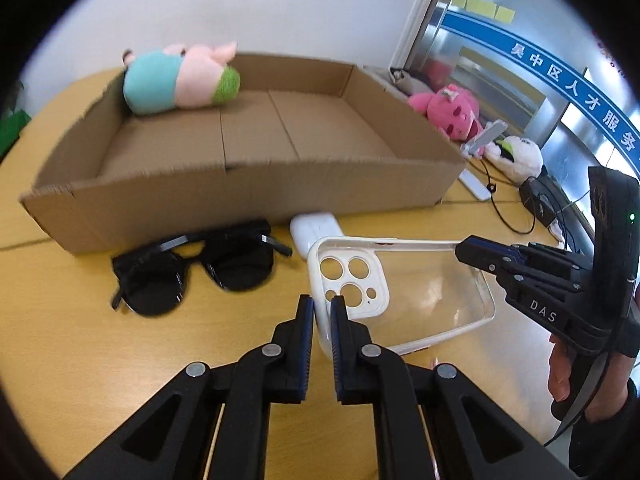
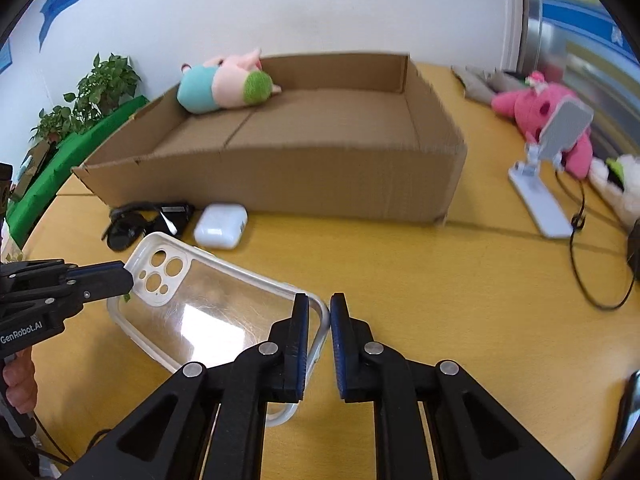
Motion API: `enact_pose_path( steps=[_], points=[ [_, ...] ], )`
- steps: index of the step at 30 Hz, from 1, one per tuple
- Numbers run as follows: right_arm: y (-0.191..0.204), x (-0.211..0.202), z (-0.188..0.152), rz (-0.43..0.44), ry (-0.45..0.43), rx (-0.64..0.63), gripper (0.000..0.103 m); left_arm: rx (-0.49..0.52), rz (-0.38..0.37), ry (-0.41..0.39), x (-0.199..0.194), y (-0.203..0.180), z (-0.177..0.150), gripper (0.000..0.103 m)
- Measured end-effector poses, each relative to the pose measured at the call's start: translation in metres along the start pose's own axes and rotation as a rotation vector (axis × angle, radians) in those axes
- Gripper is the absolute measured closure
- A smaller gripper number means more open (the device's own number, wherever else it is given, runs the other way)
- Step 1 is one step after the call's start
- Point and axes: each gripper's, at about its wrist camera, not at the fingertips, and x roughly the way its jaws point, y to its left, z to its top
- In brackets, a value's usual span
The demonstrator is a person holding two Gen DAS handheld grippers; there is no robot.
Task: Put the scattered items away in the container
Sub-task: 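Lift the phone case with the right gripper and carry it into the box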
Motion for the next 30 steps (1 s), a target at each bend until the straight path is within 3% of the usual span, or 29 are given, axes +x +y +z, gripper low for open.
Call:
enact_pose_path(
  steps=[6,16,21,30],
  points=[
    [0.008,-0.031,0.051,-0.009,-0.116,-0.066,0.092,-0.002,0.005,-0.100,-0.029,0.002,0.029,0.095],
    [0.024,-0.057,0.127,-0.043,-0.220,-0.200,0.094,-0.007,0.072,-0.276,-0.067,0.004,0.082,0.096],
    [0.027,-0.056,0.160,-0.058,-0.236,-0.247,0.095,-0.036,0.112,-0.339,-0.074,0.003,0.111,0.096],
    [0.009,-0.026,0.214,-0.043,-0.181,-0.220,0.096,-0.081,0.159,-0.394,-0.061,0.004,0.162,0.096]
  ],
)
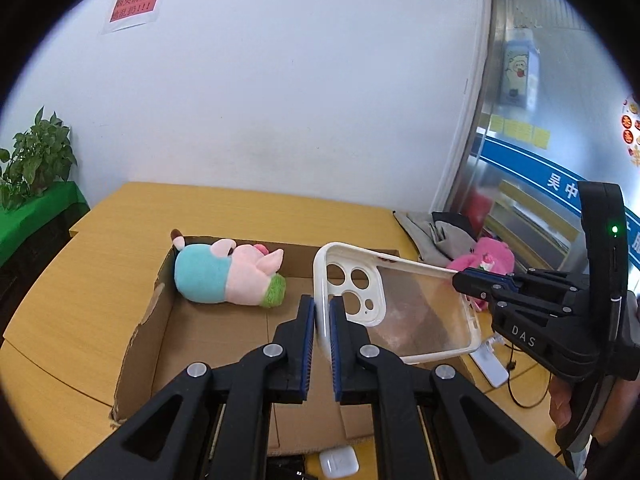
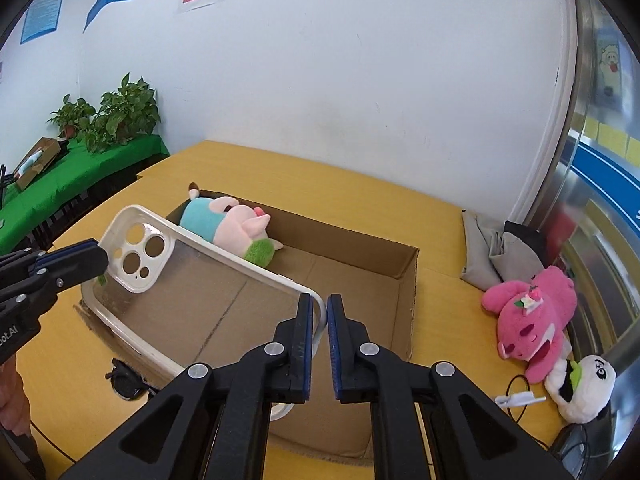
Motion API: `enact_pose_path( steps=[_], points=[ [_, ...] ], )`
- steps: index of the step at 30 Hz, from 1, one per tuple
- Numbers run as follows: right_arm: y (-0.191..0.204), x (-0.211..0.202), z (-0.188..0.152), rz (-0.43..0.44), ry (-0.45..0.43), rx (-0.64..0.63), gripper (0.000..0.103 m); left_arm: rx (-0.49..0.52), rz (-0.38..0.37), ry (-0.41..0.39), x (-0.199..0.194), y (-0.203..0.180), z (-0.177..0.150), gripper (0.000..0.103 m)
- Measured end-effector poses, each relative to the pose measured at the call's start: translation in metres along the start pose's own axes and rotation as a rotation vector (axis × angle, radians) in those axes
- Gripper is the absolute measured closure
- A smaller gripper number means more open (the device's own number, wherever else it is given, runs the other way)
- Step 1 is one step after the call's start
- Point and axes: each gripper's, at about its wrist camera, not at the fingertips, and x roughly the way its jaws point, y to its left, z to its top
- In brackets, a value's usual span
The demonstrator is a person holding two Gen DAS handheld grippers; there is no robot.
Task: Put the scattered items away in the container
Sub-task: 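Lift the phone case with the right gripper and carry it into the box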
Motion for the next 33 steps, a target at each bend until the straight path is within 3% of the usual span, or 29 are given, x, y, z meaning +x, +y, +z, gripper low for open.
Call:
enact_pose_path(
  steps=[8,15,18,23,27,33],
  points=[
    [-0.023,0.043,0.035,-0.041,0.024,0.002,0.096,-0.059,0.007,0.015,0.053,0.000,0.025,0.097],
    [-0.049,0.113,0.060,-0.081,0.100,-0.045,0.098,-0.097,0.051,0.042,0.124,-0.001,0.051,0.097],
    [-0.063,0.146,0.062,-0.080,0.147,-0.031,0.098,-0.136,0.041,0.102,0.160,0.003,0.050,0.097],
    [-0.074,0.211,0.049,-0.100,0.275,-0.027,0.098,-0.116,0.078,0.230,0.211,0.001,0.036,0.097],
    [-0.076,0.244,0.037,-0.107,0.346,-0.037,0.098,-0.111,0.123,0.343,0.250,0.005,0.015,0.098],
    [-0.082,0.275,0.020,-0.129,0.422,-0.034,0.098,-0.056,0.128,0.471,0.282,0.002,-0.014,0.098]
  ],
)
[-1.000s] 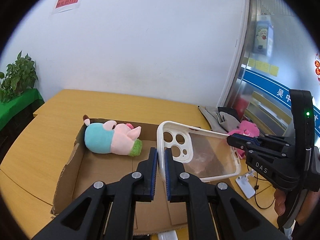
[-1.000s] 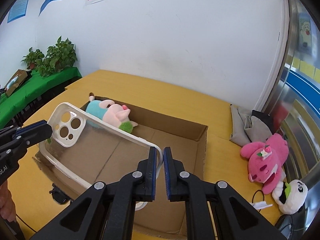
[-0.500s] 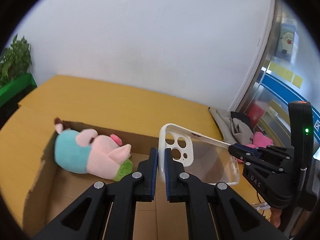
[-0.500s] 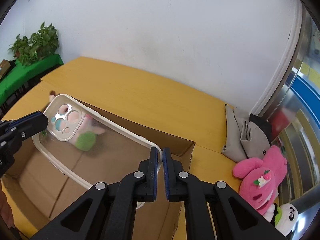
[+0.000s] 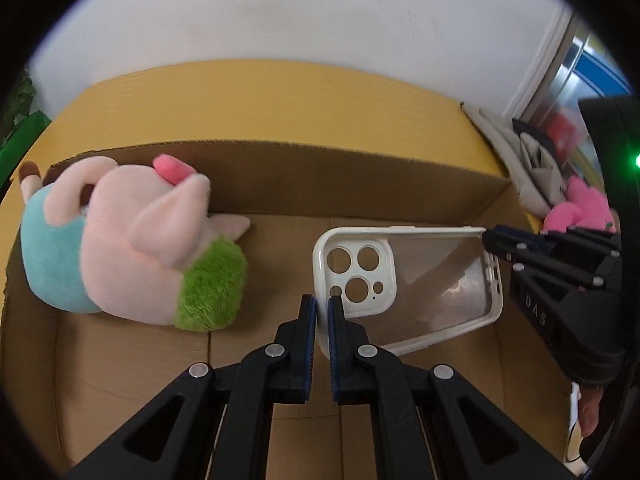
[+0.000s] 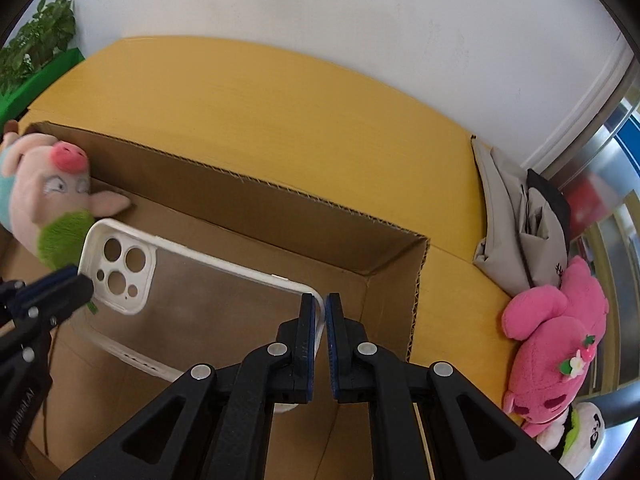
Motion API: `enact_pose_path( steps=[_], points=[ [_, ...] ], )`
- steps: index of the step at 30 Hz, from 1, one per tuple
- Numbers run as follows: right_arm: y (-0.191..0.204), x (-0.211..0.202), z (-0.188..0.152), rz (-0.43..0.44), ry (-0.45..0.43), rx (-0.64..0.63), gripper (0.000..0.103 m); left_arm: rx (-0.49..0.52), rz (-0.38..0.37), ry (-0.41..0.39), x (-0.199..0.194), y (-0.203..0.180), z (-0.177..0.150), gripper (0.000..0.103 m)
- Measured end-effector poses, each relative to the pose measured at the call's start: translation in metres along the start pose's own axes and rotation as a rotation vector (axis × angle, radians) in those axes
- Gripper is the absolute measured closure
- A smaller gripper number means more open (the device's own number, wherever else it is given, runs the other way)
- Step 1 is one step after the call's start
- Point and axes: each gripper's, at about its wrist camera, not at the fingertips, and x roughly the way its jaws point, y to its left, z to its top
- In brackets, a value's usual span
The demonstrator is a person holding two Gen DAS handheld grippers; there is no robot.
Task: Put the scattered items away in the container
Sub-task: 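Lift the phone case with the right gripper and carry it into the box, then open the right gripper to drop the phone case and withdraw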
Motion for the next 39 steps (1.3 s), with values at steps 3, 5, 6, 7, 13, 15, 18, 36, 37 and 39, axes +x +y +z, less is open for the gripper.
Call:
enact_pose_path(
  steps=[3,5,6,7,13,15,18,36,37,39],
  points=[
    [0.001,0.011,0.001,0.001,0.014,-0.009,0.099,-0.017,-0.020,0.036,0.010,0.006,-0.002,0.097],
    [0.001,0.017,0.001,-0.001,0.024,-0.012,0.099,-0.036,-0.039,0.063,0.015,0.011,0.000,0.097],
    [0.002,0.020,0.002,0.004,0.029,-0.012,0.102,-0.035,-0.025,0.065,0.017,0.013,-0.001,0.097],
    [0.002,0.024,0.003,0.002,0.030,-0.014,0.103,-0.024,0.008,0.060,0.018,0.011,0.000,0.098],
    [-0.002,0.037,0.004,-0.009,0.031,0.000,0.103,-0.034,0.045,0.120,0.035,0.017,0.002,0.099],
    [-0.004,0.040,0.003,-0.006,0.029,0.009,0.103,-0.021,0.063,0.115,0.035,0.017,0.002,0.099],
    [-0.005,0.034,-0.003,0.017,0.005,0.016,0.103,-0.018,0.071,0.107,0.035,0.016,0.002,0.099],
    [0.034,0.021,-0.036,0.181,0.048,0.020,0.059,-0.220,-0.149,-0.082,-0.012,0.050,-0.014,0.047],
    [0.034,0.027,-0.036,0.166,0.067,0.018,0.060,-0.210,-0.143,-0.095,-0.016,0.049,-0.013,0.047],
    [0.031,0.031,-0.032,0.157,0.066,0.041,0.060,-0.167,-0.141,-0.117,-0.020,0.041,-0.004,0.047]
  ],
)
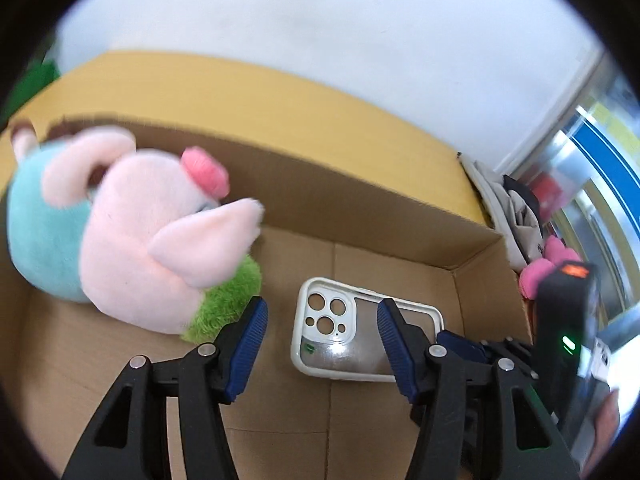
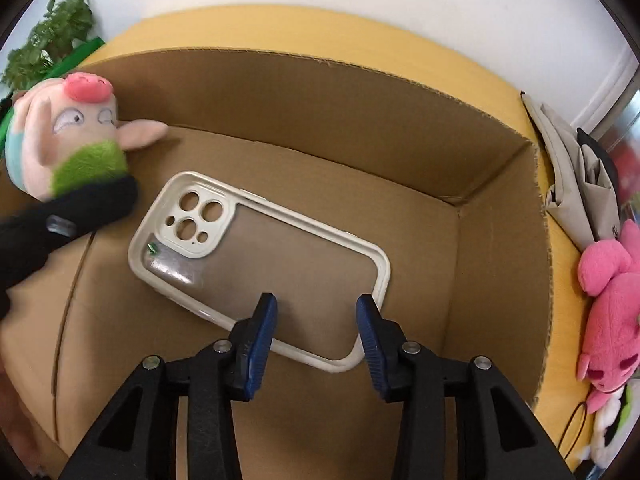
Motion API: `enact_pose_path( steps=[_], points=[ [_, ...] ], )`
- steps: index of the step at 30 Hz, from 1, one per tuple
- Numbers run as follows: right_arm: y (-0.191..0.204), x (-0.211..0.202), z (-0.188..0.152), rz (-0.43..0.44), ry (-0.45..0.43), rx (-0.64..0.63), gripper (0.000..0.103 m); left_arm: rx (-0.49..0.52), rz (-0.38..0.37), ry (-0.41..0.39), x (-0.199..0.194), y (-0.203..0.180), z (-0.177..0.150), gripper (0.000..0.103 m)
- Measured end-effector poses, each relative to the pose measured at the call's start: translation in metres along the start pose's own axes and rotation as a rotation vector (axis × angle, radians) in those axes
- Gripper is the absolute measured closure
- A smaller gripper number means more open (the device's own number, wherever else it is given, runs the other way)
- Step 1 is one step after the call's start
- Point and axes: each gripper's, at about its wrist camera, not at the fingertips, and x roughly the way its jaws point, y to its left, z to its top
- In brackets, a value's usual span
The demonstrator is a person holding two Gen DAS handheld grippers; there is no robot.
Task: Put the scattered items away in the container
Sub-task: 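Open the right gripper to drop the phone case and withdraw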
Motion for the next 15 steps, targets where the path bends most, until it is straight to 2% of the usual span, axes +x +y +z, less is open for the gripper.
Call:
enact_pose_path(
  steps=[3,5,6,9,10,12,14,15],
  points=[
    [-0.001,0.001,0.005,-0.051,0.006,0.016,0.060,0.047,-0.031,-0.022,-0.024,-0.006,0.003,0.047],
    [-0.002,0.000,0.005,-0.135,0.004,0.012,0.060,0.081,-0.031,-0.066,-0.047,-0.009,0.008,0.047],
    [-0.004,-0.005,0.003,-0.135,-0.014,0.023,0.060,0.114,-0.022,-0.095,-0.064,-0.009,0.008,0.047],
    [-0.006,-0.036,-0.007,-0.061,-0.111,0.065,0.058,0.217,0.024,-0.180,-0.111,-0.007,0.006,0.045],
    [-0.004,-0.054,-0.014,-0.033,-0.155,0.070,0.054,0.238,0.028,-0.198,-0.126,-0.004,0.003,0.043],
    [0.002,-0.081,-0.026,-0.001,-0.217,0.063,0.040,0.262,0.015,-0.232,-0.164,0.005,-0.006,0.042],
    [0.015,-0.115,-0.046,0.015,-0.287,0.049,0.016,0.272,0.003,-0.267,-0.193,0.007,-0.013,0.035],
    [0.014,-0.128,-0.053,0.021,-0.312,0.047,0.012,0.285,0.001,-0.288,-0.202,0.003,-0.017,0.029]
  ],
)
